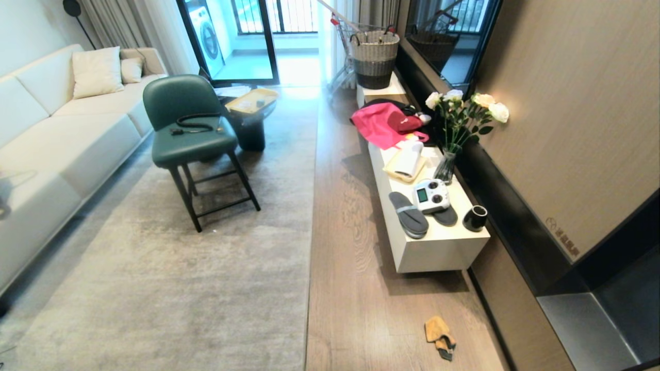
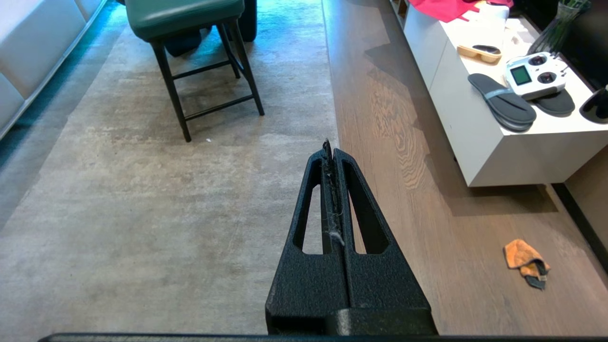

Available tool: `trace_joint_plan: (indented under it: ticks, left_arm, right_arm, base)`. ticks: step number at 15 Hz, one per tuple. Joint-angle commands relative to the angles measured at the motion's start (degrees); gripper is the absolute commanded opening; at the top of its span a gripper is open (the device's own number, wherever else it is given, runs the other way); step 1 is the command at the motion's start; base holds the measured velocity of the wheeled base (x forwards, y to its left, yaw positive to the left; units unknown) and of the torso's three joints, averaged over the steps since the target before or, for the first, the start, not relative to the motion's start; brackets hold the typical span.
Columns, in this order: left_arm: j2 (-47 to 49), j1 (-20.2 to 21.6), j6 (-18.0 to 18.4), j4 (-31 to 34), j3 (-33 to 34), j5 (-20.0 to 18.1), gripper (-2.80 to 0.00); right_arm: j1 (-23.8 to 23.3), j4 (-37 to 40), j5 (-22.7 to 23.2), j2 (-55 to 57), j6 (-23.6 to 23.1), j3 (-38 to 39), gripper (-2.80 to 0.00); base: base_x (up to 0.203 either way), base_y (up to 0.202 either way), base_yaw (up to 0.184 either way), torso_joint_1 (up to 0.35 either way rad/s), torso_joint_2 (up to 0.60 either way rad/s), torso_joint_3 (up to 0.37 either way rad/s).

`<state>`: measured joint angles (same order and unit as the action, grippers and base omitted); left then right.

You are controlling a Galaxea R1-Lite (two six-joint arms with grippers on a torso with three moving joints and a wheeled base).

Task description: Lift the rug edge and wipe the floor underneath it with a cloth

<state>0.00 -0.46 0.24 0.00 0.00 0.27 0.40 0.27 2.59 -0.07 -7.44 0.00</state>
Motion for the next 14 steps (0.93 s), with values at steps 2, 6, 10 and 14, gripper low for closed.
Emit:
trace_joint_plan:
  ticks: [2, 6, 10, 14]
  left_arm:
    - [0.00, 0.02, 0.02, 0.00, 0.00, 0.00, -2.80]
    - [0.00, 0.02, 0.02, 0.00, 0.00, 0.00, -2.80]
    - [0.00, 0.02, 0.02, 0.00, 0.00, 0.00, -2.80]
    - [0.00, 0.02, 0.02, 0.00, 0.00, 0.00, -2.80]
  right_arm:
    - [0.04, 0.00, 0.04, 0.07, -0.03, 0.00, -2.80]
    - [0.03, -0.11, -0.04, 0.07, 1.43, 0.00, -2.80]
    - [-0.04, 0.00, -0.22, 0.07, 1.53, 0.00, -2.80]
    - [-0.02, 0.00, -0.22, 0.07, 1.55, 0.00, -2.80]
  base:
    - [0.000, 0.000, 0.000, 0.000, 0.00, 0.000]
    - [0.000, 0.000, 0.000, 0.000, 0.00, 0.000]
    - [0.000, 0.000, 0.000, 0.000, 0.00, 0.000]
    - [0.000, 0.000, 0.000, 0.000, 0.00, 0.000]
